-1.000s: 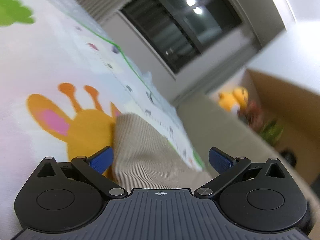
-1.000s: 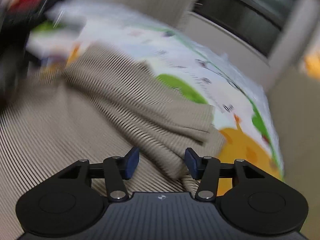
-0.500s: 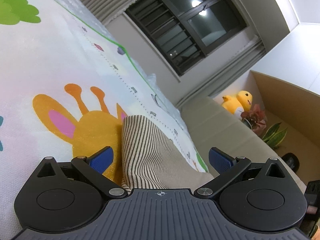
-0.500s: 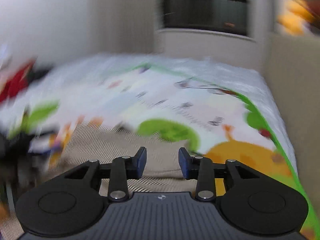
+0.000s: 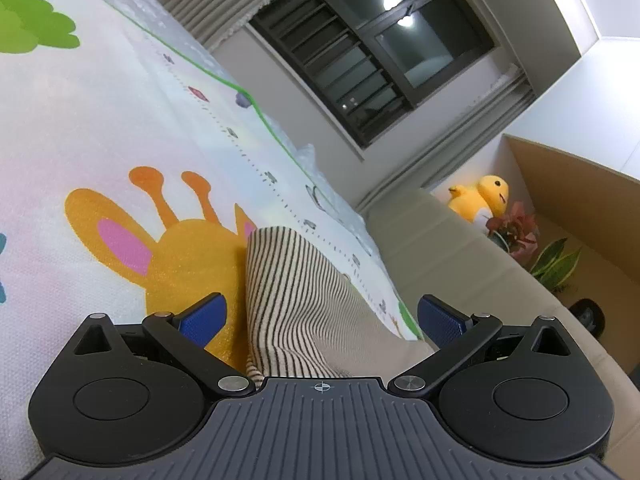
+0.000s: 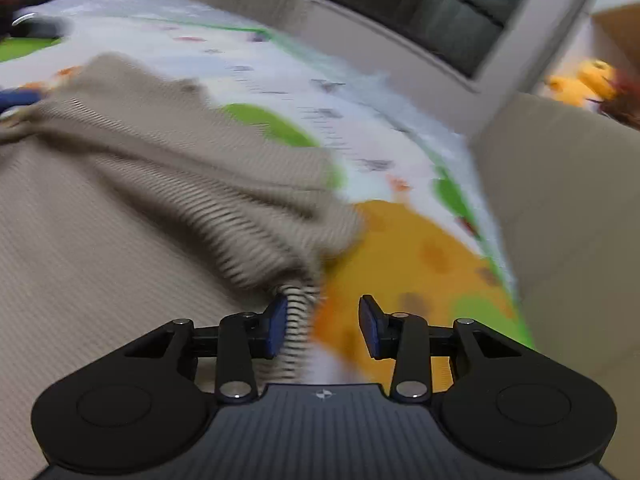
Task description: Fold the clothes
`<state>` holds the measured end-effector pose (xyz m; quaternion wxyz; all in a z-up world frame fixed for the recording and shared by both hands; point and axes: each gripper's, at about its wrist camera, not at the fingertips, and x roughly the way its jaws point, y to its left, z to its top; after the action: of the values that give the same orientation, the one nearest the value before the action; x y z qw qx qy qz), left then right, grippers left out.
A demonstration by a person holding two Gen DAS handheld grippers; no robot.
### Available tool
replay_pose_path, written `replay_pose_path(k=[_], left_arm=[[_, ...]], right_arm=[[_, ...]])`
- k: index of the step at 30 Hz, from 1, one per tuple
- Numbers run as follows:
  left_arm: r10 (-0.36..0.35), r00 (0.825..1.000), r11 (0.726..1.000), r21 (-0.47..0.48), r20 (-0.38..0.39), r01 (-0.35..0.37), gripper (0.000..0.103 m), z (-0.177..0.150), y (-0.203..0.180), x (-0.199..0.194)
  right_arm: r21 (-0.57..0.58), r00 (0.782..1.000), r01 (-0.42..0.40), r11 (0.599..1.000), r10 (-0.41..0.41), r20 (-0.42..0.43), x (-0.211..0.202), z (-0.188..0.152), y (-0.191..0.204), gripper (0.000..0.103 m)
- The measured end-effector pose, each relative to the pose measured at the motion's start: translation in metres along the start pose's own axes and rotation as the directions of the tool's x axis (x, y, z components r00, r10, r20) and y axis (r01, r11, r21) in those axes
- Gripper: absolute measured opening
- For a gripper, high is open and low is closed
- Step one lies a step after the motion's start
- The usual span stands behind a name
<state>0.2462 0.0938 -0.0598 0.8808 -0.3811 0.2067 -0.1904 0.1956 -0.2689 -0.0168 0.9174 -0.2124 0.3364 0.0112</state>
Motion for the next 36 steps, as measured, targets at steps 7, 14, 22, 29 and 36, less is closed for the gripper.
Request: replay_pose_path(k=[7, 14, 22, 29, 36], left_arm=[[0.008, 1.000, 1.000, 0.005, -0.003, -0.008, 0.103, -0.002, -0.002, 0.001], [0.011, 1.000, 1.000, 0.008, -0.003, -0.011, 0.103, -0.002, -0.002, 0.001], [0.024, 1.000, 0.999, 0.024, -0.004, -0.024, 0.103, -0.003, -0.003, 0.000], [0.023, 1.000, 1.000, 0.022, -0.007, -0.023, 0.103, -0.002, -0.001, 0.000], [0.017, 1.000, 1.000, 0.018, -0.005, -0.016, 0.103, -0.002, -0.001, -0.001]], right_arm=[[0.271, 0.989, -0.145, 0.952, 0.150, 0.004, -0.015, -0.018, -0.060, 0.055], [0.467, 0.975, -0.215, 0.857, 0.160, 0.156, -0.047, -0.015, -0.101, 0.057], [0.582, 0.954, -0.300, 0.756, 0.244, 0.176, 0.008, 0.023, -0.078, 0.041], [0.538, 0.948, -0.318, 0.781, 0.260, 0.183, 0.025, 0.055, -0.043, 0.006], [0.545, 0.951, -0.306, 0.780, 0.221, 0.217, -0.023, 0.032, -0.069, 0.004]])
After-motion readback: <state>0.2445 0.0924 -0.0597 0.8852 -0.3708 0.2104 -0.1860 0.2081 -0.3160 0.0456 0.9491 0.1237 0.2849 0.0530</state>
